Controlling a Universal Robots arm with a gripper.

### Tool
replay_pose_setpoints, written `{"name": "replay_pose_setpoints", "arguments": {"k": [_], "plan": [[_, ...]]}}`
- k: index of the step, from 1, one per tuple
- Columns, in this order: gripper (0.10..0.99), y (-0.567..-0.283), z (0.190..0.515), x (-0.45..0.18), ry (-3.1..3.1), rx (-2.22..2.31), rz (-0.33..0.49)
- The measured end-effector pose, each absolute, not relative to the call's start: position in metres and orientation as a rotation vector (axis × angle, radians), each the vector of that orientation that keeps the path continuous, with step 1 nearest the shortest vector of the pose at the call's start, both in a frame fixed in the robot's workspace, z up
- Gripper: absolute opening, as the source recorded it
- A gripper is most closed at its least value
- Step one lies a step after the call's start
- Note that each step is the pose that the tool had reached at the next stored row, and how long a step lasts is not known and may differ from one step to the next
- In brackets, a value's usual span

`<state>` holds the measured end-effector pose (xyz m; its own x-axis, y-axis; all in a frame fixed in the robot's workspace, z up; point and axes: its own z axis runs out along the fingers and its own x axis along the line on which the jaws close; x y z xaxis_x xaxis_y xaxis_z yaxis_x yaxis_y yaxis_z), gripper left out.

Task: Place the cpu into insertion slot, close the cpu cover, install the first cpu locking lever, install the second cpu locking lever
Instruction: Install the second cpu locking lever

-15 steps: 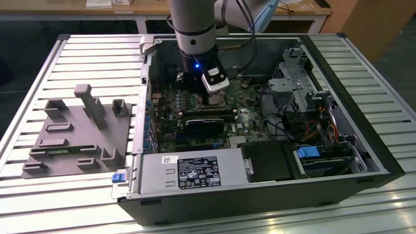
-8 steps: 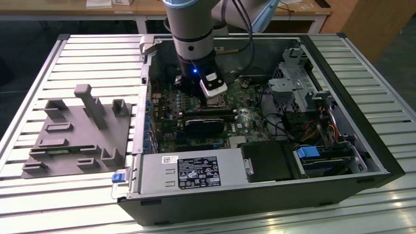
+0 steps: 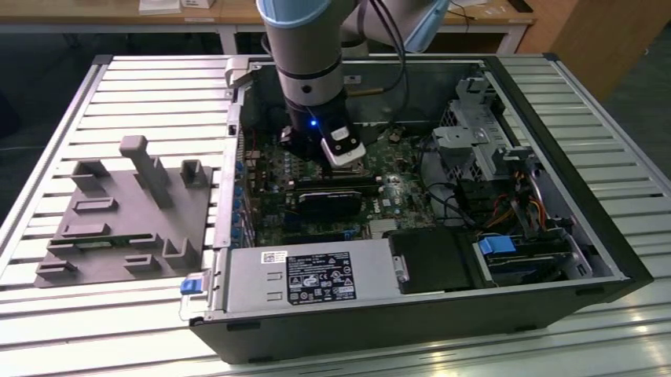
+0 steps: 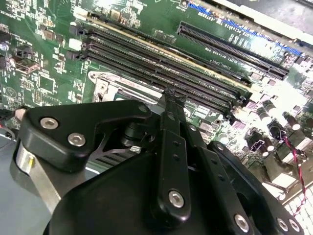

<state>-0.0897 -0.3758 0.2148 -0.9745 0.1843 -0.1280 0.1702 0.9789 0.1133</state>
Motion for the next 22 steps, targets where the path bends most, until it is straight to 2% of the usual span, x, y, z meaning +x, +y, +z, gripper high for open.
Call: {"name": "replay_pose_setpoints", "arguments": {"k": [9, 22], "plan": [[0.106, -0.382, 0.208, -0.093, 2.989, 0.25, 0.248], [0.106, -0.387, 0.199, -0.102, 2.989, 0.231, 0.316]]}}
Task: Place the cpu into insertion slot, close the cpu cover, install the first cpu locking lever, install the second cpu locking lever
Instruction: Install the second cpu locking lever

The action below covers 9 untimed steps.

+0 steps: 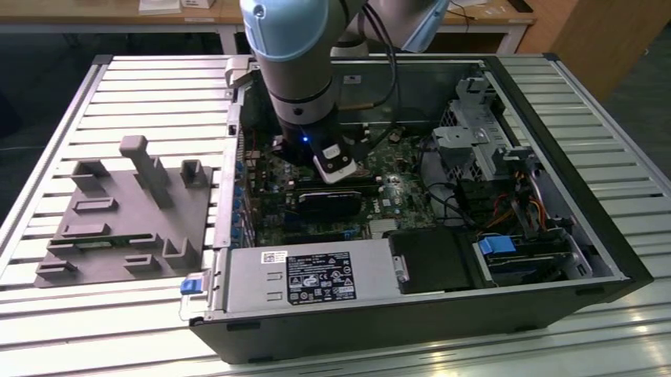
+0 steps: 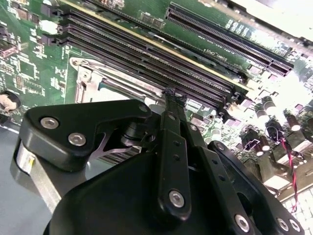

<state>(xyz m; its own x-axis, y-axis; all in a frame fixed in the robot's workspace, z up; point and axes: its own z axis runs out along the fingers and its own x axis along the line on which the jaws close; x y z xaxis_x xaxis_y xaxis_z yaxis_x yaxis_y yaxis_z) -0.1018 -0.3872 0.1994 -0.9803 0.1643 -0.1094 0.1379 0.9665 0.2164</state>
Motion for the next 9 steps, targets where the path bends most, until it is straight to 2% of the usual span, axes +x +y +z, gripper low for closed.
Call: {"name": "replay_pose_setpoints", "arguments": {"k": [9], "plan": [[0.106, -0.3872, 0.1949, -0.1057, 2.988, 0.228, 0.343]]}}
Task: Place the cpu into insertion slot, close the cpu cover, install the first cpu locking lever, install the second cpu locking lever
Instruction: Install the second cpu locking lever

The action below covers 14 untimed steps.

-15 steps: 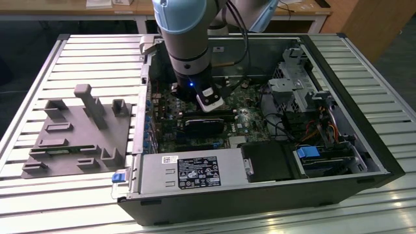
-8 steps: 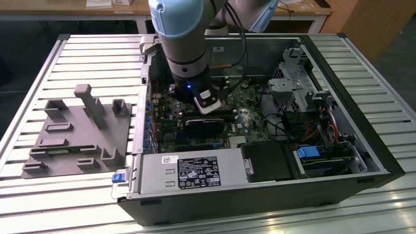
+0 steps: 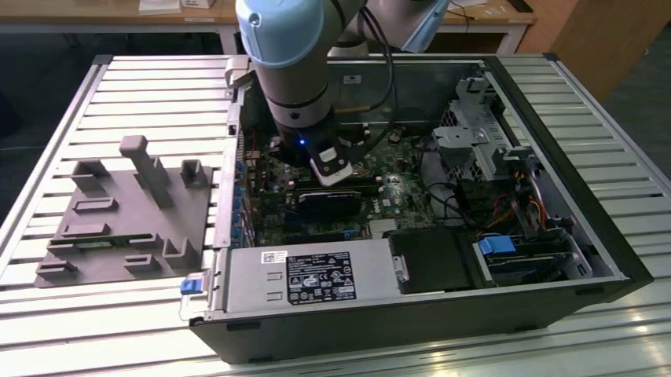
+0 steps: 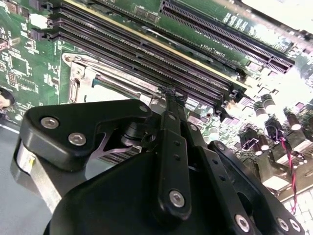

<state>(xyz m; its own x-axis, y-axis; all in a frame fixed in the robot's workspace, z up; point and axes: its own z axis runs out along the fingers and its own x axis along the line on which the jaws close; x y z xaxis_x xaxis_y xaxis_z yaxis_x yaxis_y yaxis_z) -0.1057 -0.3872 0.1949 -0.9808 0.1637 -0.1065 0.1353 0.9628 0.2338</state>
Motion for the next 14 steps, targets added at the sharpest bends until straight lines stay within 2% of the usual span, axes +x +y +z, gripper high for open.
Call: {"name": "replay_pose_setpoints", "arguments": {"k": [14], "plan": [[0.106, -0.3873, 0.1904, -0.1066, 2.988, 0.226, 0.344]]}}
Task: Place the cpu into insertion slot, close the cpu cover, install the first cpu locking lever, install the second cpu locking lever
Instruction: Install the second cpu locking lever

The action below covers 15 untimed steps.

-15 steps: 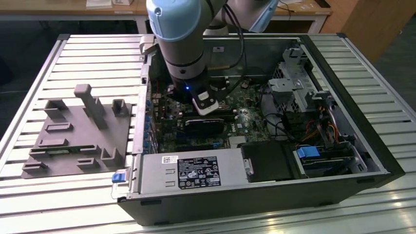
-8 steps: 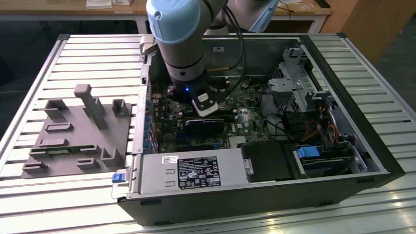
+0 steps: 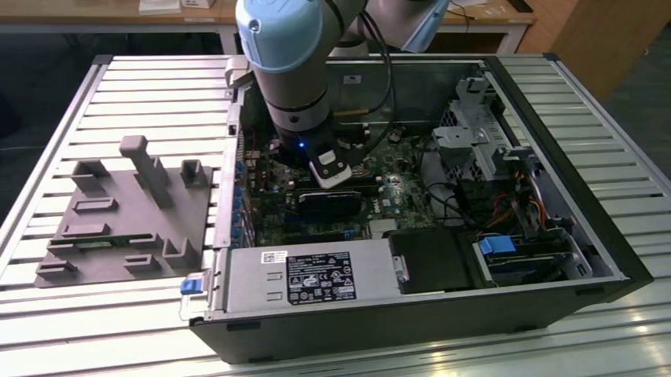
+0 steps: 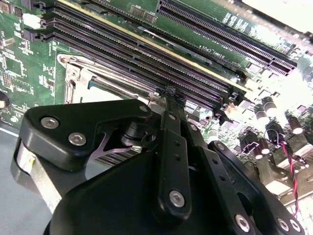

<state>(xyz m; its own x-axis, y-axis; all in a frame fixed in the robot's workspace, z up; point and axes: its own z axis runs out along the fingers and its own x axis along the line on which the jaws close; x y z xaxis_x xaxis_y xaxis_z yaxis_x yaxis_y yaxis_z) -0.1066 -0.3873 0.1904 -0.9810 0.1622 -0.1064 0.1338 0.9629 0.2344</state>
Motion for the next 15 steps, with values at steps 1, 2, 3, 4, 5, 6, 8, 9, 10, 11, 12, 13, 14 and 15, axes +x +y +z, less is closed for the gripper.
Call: {"name": "replay_pose_setpoints", "arguments": {"k": [1, 2, 3, 4, 5, 6, 8, 9, 10, 11, 12, 13, 14, 15], "plan": [[0.106, -0.387, 0.191, -0.107, 2.988, 0.226, 0.344], [0.106, -0.387, 0.193, -0.107, 2.988, 0.226, 0.345], [0.106, -0.387, 0.196, -0.107, 2.988, 0.226, 0.345], [0.106, -0.387, 0.199, -0.107, 2.988, 0.226, 0.345], [0.106, -0.387, 0.202, -0.107, 2.988, 0.226, 0.345], [0.106, -0.387, 0.205, -0.107, 2.988, 0.226, 0.345], [0.106, -0.387, 0.209, -0.107, 2.988, 0.226, 0.345], [0.106, -0.387, 0.209, -0.106, 2.988, 0.226, 0.346], [0.106, -0.387, 0.209, -0.105, 2.988, 0.226, 0.346], [0.106, -0.387, 0.209, -0.103, 2.989, 0.226, 0.345], [0.106, -0.387, 0.209, -0.1, 2.989, 0.226, 0.345], [0.106, -0.387, 0.209, -0.097, 2.989, 0.227, 0.345], [0.106, -0.387, 0.209, -0.093, 2.989, 0.227, 0.345], [0.106, -0.387, 0.209, -0.09, 2.99, 0.227, 0.345]]}}
